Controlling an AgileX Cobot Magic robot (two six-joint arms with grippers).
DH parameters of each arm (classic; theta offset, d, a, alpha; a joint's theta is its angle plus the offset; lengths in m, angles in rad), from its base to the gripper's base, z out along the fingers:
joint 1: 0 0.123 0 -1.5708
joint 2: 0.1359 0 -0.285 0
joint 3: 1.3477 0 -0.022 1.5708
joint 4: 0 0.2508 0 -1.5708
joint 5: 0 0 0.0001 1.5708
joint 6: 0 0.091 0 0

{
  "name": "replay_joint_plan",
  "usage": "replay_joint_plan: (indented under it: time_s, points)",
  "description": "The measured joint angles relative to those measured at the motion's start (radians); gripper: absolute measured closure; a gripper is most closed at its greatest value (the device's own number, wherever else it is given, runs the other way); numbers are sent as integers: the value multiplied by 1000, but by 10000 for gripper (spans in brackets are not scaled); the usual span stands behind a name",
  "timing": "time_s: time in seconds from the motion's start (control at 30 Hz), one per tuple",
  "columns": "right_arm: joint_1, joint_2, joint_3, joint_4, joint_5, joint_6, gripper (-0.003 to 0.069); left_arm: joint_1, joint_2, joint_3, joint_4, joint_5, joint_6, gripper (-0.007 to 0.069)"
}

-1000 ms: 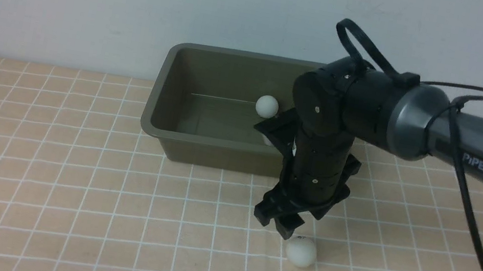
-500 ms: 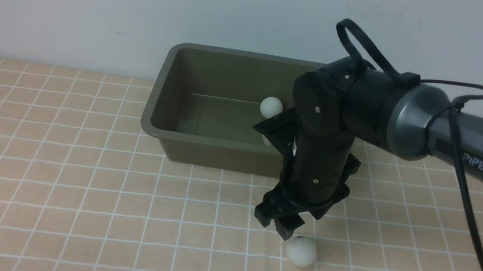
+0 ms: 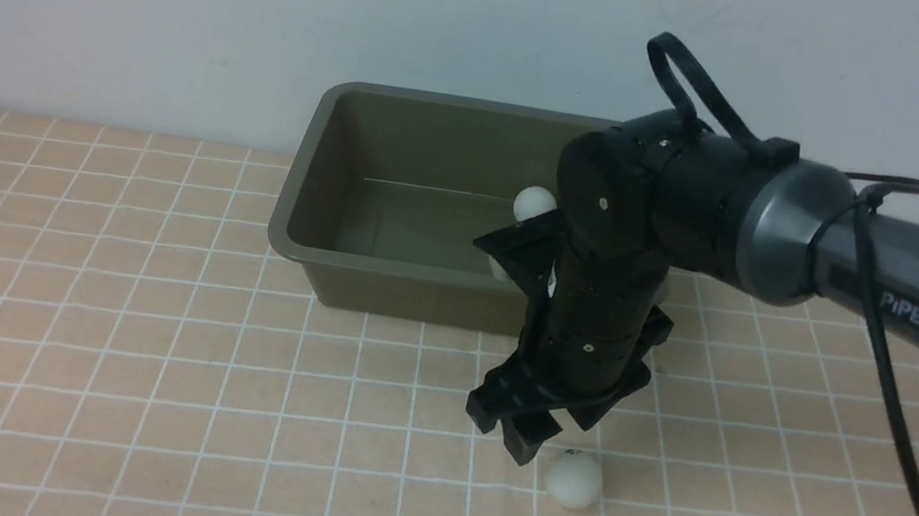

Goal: Put the table tennis balls into the box on the light coffee tablecloth.
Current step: 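Reach for and grasp a ping pong ball on the table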

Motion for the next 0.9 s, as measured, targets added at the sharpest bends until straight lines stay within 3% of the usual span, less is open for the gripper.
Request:
replay_joint_plan:
  time_s: [0.27, 0.9]
  points:
    - [-2, -54, 116, -20, -2, 0, 213, 0, 0, 0, 0, 0, 0, 693]
    - [-2, -66, 124, -21, -4, -18, 213, 0, 0, 0, 0, 0, 0, 693]
